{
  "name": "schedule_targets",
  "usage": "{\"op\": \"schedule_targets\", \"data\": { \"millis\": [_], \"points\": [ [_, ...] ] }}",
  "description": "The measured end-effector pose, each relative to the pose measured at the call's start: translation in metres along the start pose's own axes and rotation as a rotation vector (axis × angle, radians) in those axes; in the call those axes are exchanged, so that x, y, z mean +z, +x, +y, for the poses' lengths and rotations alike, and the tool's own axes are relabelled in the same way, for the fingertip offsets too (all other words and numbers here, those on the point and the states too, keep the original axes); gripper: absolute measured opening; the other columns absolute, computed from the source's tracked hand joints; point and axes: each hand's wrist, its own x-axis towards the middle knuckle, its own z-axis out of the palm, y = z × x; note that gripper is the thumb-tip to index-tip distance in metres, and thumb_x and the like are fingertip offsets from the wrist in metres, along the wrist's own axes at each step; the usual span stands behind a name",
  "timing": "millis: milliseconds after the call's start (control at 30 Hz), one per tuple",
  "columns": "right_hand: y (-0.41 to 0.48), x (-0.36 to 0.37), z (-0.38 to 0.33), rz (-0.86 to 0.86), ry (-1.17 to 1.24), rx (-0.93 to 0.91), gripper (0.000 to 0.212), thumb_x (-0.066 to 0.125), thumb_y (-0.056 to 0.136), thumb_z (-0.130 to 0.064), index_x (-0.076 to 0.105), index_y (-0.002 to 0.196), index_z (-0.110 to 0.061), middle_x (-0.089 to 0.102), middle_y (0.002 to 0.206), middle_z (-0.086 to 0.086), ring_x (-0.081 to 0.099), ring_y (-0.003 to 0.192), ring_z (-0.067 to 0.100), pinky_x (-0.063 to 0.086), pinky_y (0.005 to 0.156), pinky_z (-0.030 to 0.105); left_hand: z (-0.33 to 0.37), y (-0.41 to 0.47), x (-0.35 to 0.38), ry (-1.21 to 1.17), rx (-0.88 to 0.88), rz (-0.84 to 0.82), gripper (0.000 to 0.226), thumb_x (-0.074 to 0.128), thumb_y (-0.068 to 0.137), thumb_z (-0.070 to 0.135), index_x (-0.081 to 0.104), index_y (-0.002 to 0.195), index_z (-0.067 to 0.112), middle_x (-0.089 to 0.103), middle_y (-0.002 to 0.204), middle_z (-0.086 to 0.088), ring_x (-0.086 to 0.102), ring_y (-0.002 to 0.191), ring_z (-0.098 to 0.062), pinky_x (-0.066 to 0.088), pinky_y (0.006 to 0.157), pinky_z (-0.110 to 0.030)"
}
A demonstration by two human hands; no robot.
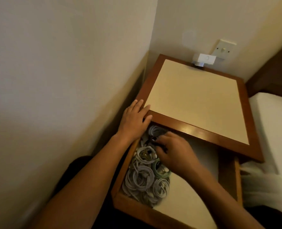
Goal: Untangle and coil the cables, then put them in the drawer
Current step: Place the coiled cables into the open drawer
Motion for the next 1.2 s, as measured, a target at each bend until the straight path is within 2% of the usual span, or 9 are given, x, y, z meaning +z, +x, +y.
{"op": "schedule_targets", "data": {
  "millis": [167,333,433,567,633,733,967,1033,1200],
  "points": [
    [0.003,0.063,0.017,-0.086,-0.131,0.011,0.042,0.059,0.1,-0.022,0.06,0.142,-0.021,0.059,0.134,0.005,0.053,0.124,0.03,0.046,0.093,0.035,0.012,-0.051,-0.009,-0.073,-0.052,0.045,0.05,0.05,0.105,0.029,0.044,0.154,0.016,0.033,0.163,-0.011,0.023,0.153,-0.029,0.027,0.124,-0.045],
    [-0.057,0.027,0.014,0.036,0.142,0.137,0.049,0.06,0.101,-0.032,0.05,0.149,-0.028,0.053,0.142,-0.005,0.051,0.126,0.015,0.046,0.103,0.031,0.031,-0.111,-0.015,-0.146,-0.129,-0.028,0.061,0.056,0.099,0.02,0.033,0.155,0.025,0.045,0.143,-0.007,0.048,0.126,-0.025,0.045,0.103,-0.039],
    [-0.12,0.006,0.011,-0.118,0.242,0.1,0.046,0.059,0.099,-0.051,0.054,0.143,-0.038,0.055,0.137,-0.013,0.054,0.121,0.006,0.045,0.1,0.023,0.034,-0.132,-0.008,-0.178,-0.234,-0.151,0.068,0.055,0.097,0.02,0.022,0.155,0.032,0.051,0.126,-0.002,0.057,0.103,-0.024,0.05,0.087,-0.041],
    [-0.176,0.015,0.012,-0.444,0.188,0.105,0.08,0.068,0.083,-0.067,0.036,0.152,-0.041,0.046,0.143,-0.013,0.048,0.128,0.013,0.044,0.106,0.034,0.03,-0.127,-0.003,0.025,-0.401,-0.224,0.04,0.053,0.096,0.024,0.04,0.132,0.011,0.064,0.118,-0.02,0.064,0.104,-0.043,0.051,0.082,-0.043],
    [-0.186,0.029,0.014,-0.489,0.045,0.1,0.071,0.069,0.086,-0.057,0.039,0.146,-0.036,0.053,0.136,-0.005,0.055,0.122,0.023,0.047,0.094,0.039,0.027,-0.126,-0.003,0.084,-0.43,-0.254,0.029,0.052,0.098,0.026,0.049,0.12,0.008,0.065,0.116,-0.021,0.064,0.106,-0.044,0.049,0.081,-0.042],
    [-0.193,0.042,0.018,-0.385,-0.069,0.068,0.04,0.062,0.093,-0.043,0.045,0.128,-0.03,0.061,0.12,-0.001,0.061,0.109,0.031,0.038,0.074,0.038,0.025,-0.13,-0.001,0.103,-0.408,-0.241,0.023,0.05,0.1,0.026,0.053,0.114,0.008,0.066,0.112,-0.022,0.064,0.103,-0.044,0.051,0.08,-0.043],
    [-0.193,0.041,0.019,-0.322,-0.017,0.055,0.041,0.066,0.087,-0.049,0.044,0.116,-0.032,0.065,0.111,-0.004,0.063,0.102,0.03,0.041,0.074,0.039,0.01,-0.131,-0.003,-0.356,-0.552,-0.181,0.014,0.063,0.081,0.026,0.071,0.091,0.031,0.073,0.088,0.0,0.069,0.087,-0.029,0.059,0.081,-0.046],
    [-0.188,0.034,0.023,-0.312,-0.009,0.075,0.04,0.067,0.085,-0.046,0.046,0.115,-0.032,0.065,0.11,-0.005,0.063,0.101,0.028,0.04,0.073,0.038,0.014,-0.13,-0.005,-0.406,-0.52,-0.157,0.023,0.061,0.085,0.025,0.074,0.1,0.037,0.075,0.096,0.004,0.069,0.091,-0.026,0.059,0.084,-0.046],
    [-0.158,0.008,0.034,-0.259,0.004,0.115,0.029,0.068,0.084,-0.036,0.051,0.108,-0.032,0.063,0.1,-0.008,0.056,0.087,0.02,0.036,0.07,0.034,0.026,-0.111,-0.012,-0.648,-0.549,-0.111,0.046,0.061,0.093,0.03,0.062,0.139,0.028,0.07,0.128,-0.003,0.068,0.109,-0.023,0.054,0.1,-0.048]
  ]
}}
